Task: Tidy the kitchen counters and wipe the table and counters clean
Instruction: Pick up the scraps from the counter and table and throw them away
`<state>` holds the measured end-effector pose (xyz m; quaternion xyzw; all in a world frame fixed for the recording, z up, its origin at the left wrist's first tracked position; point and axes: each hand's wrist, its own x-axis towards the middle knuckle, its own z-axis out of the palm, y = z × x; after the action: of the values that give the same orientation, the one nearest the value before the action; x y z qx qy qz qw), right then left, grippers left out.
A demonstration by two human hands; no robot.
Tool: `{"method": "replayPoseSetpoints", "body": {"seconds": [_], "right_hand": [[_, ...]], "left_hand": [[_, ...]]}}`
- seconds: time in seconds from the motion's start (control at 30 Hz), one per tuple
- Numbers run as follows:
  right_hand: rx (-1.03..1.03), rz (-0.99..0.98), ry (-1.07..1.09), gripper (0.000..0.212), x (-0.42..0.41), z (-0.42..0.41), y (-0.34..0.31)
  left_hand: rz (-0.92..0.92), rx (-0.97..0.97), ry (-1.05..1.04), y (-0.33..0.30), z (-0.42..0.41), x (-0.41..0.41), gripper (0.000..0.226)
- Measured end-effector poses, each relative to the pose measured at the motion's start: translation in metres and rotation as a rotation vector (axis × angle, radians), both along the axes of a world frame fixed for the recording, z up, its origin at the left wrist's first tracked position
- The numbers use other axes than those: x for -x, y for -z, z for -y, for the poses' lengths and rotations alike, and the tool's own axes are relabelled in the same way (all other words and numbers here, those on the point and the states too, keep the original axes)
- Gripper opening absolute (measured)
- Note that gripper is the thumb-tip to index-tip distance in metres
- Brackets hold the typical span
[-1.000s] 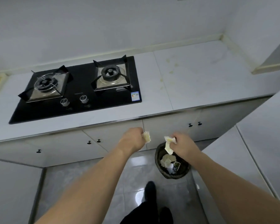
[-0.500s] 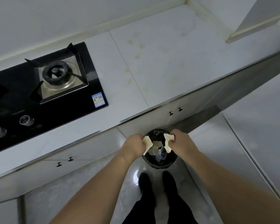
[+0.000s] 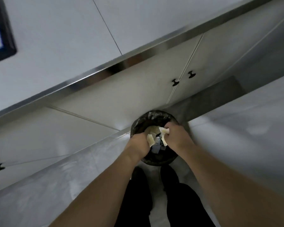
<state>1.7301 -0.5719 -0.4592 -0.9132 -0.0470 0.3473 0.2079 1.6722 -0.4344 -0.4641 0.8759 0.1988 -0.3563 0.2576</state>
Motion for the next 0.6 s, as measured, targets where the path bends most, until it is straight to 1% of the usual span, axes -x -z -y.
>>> {"method": "replayPoseSetpoints", "body": {"seconds": [0.07, 0.13, 0.2, 0.27, 0.43, 0.47, 0.53, 0.6], "right_hand": [[0.015, -0.019, -0.026, 0.029, 0.001, 0.004, 0.025], [0.029, -0.037, -0.046, 0.036, 0.005, 0.009, 0.038], [0.048, -0.043, -0.062, 0.040, 0.009, 0.014, 0.035], [0.063, -0.051, -0.075, 0.040, 0.014, 0.019, 0.018], [0.066, -0.050, -0.122, 0.046, 0.023, 0.018, -0.065], [0.063, -0.050, -0.136, 0.047, 0.027, 0.015, -0.095], [0.055, -0.043, -0.156, 0.046, 0.033, 0.011, -0.132], [0.049, -0.030, -0.201, 0.046, 0.038, 0.003, -0.183]], "left_hand": [[-0.030, -0.017, 0.047, 0.029, 0.006, -0.003, 0.031], [-0.054, -0.037, 0.079, 0.046, 0.010, -0.003, 0.030], [-0.054, -0.058, 0.109, 0.045, 0.010, -0.002, 0.030], [-0.033, -0.073, 0.124, 0.028, 0.007, 0.001, 0.028], [0.019, -0.062, 0.090, -0.057, -0.008, 0.014, 0.024], [0.027, -0.051, 0.065, -0.088, -0.013, 0.020, 0.025], [0.052, -0.046, 0.040, -0.131, -0.018, 0.026, 0.031], [0.076, -0.071, 0.031, -0.186, -0.028, 0.036, 0.036]]}}
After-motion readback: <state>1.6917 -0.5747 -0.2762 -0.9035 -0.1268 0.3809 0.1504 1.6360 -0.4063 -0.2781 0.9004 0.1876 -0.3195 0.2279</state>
